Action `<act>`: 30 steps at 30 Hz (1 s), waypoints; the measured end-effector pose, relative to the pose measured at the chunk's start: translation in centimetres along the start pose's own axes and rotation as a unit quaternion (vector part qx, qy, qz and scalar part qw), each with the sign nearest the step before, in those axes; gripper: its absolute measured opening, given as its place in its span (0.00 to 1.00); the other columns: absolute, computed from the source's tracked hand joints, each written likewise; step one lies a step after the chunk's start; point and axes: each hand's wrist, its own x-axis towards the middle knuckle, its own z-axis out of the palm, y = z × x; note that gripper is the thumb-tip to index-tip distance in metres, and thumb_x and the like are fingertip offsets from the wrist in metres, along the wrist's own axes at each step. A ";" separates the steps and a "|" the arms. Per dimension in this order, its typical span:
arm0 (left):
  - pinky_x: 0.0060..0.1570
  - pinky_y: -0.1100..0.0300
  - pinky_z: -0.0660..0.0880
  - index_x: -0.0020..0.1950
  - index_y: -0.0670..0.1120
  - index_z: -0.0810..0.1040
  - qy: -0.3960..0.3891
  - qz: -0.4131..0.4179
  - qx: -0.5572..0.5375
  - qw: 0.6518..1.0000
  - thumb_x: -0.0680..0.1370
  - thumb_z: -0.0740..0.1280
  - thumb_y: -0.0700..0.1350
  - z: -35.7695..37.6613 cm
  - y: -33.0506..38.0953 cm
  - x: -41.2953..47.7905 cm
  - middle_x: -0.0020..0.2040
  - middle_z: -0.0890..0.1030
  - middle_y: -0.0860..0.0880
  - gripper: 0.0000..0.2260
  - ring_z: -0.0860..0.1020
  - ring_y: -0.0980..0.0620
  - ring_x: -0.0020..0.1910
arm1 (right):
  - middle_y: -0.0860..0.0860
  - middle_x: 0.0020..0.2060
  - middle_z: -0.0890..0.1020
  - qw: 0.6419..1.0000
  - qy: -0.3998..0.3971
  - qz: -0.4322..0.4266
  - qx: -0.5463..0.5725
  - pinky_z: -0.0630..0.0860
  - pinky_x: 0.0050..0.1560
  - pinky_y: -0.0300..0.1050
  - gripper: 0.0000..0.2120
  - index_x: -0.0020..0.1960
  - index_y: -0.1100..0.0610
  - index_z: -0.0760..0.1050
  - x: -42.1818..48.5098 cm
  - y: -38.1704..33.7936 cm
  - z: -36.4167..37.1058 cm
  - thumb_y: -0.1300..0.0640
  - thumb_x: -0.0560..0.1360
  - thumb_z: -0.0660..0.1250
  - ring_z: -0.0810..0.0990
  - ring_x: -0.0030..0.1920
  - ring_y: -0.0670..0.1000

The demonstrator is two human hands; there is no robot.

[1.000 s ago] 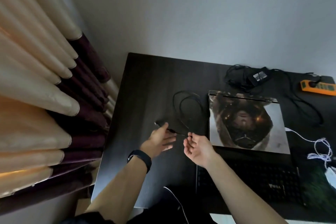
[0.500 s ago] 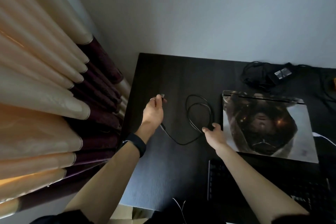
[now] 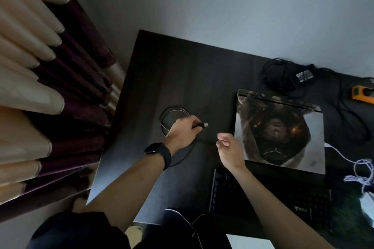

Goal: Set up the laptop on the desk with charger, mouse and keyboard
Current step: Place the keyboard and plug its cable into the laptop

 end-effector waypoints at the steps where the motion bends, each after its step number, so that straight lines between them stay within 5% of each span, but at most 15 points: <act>1: 0.53 0.59 0.75 0.58 0.50 0.79 -0.017 0.017 0.024 0.999 0.79 0.67 0.48 0.8 -0.4 0.4 0.53 0.82 0.52 0.09 0.79 0.53 0.52 | 0.47 0.57 0.81 0.999 0.026 -0.009 -0.025 0.68 0.51 0.27 0.13 0.63 0.56 0.78 -0.2 0.7 -0.9 0.61 0.80 0.64 0.79 0.59 0.47; 4: 0.56 0.52 0.76 0.57 0.51 0.79 -0.048 0.062 0.080 0.994 0.79 0.68 0.50 3.5 -1.5 2.0 0.55 0.80 0.52 0.08 0.79 0.50 0.55 | 0.52 0.57 0.79 0.984 0.101 -0.049 -0.136 0.72 0.60 0.42 0.12 0.61 0.57 0.78 0.3 2.9 -2.9 0.61 0.78 0.65 0.79 0.59 0.53; 9: 0.58 0.51 0.74 0.60 0.48 0.80 0.016 0.116 0.023 0.993 0.80 0.65 0.47 6.4 -1.9 3.6 0.55 0.76 0.50 0.10 0.77 0.47 0.54 | 0.51 0.59 0.76 0.967 0.109 -0.100 -0.206 0.72 0.65 0.49 0.15 0.63 0.56 0.76 1.9 4.0 -4.4 0.60 0.77 0.68 0.75 0.61 0.54; 12: 0.57 0.59 0.73 0.55 0.52 0.83 0.037 0.088 -0.130 0.987 0.78 0.68 0.43 6.7 -2.6 3.1 0.50 0.80 0.55 0.08 0.77 0.53 0.49 | 0.42 0.57 0.80 0.980 0.092 -0.117 -0.130 0.75 0.62 0.45 0.14 0.63 0.52 0.78 2.3 2.2 -3.9 0.55 0.78 0.68 0.78 0.61 0.46; 15: 0.53 0.63 0.74 0.54 0.49 0.84 -0.040 0.019 -0.329 0.943 0.77 0.71 0.39 5.5 -3.6 1.9 0.47 0.83 0.51 0.08 0.77 0.55 0.45 | 0.41 0.51 0.85 0.991 0.048 -0.125 -0.025 0.76 0.52 0.34 0.11 0.60 0.49 0.82 1.3 -1.0 -2.8 0.55 0.78 0.70 0.82 0.53 0.41; 20: 0.51 0.64 0.76 0.57 0.43 0.83 -0.071 0.008 -0.368 0.927 0.77 0.71 0.37 3.4 -4.9 1.0 0.48 0.84 0.46 0.09 0.80 0.57 0.47 | 0.43 0.45 0.87 0.988 -0.018 -0.154 0.022 0.80 0.51 0.39 0.07 0.52 0.52 0.86 0.4 -3.3 -1.8 0.60 0.76 0.73 0.85 0.48 0.44; 23: 0.54 0.64 0.76 0.56 0.48 0.83 -0.042 0.025 -0.345 0.938 0.77 0.72 0.40 3.0 -5.1 1.1 0.52 0.84 0.49 0.09 0.82 0.58 0.51 | 0.44 0.46 0.87 0.989 -0.047 -0.136 0.045 0.81 0.55 0.44 0.11 0.54 0.52 0.85 0.7 -3.8 -1.6 0.64 0.74 0.74 0.85 0.49 0.45; 26: 0.51 0.66 0.76 0.56 0.54 0.83 0.050 0.076 -0.206 0.974 0.77 0.72 0.45 3.5 -5.4 0.8 0.50 0.82 0.54 0.08 0.80 0.58 0.48 | 0.46 0.46 0.87 0.990 -0.044 -0.117 0.071 0.81 0.56 0.43 0.15 0.56 0.52 0.82 0.8 -4.3 -1.2 0.64 0.72 0.76 0.85 0.49 0.46; 30: 0.53 0.65 0.77 0.64 0.49 0.81 0.122 0.198 -0.094 0.968 0.81 0.65 0.49 4.5 -5.8 0.3 0.55 0.81 0.52 0.13 0.80 0.58 0.51 | 0.45 0.44 0.87 0.988 -0.015 -0.130 0.076 0.80 0.54 0.39 0.15 0.55 0.51 0.81 0.5 -5.0 -0.7 0.63 0.71 0.77 0.85 0.48 0.44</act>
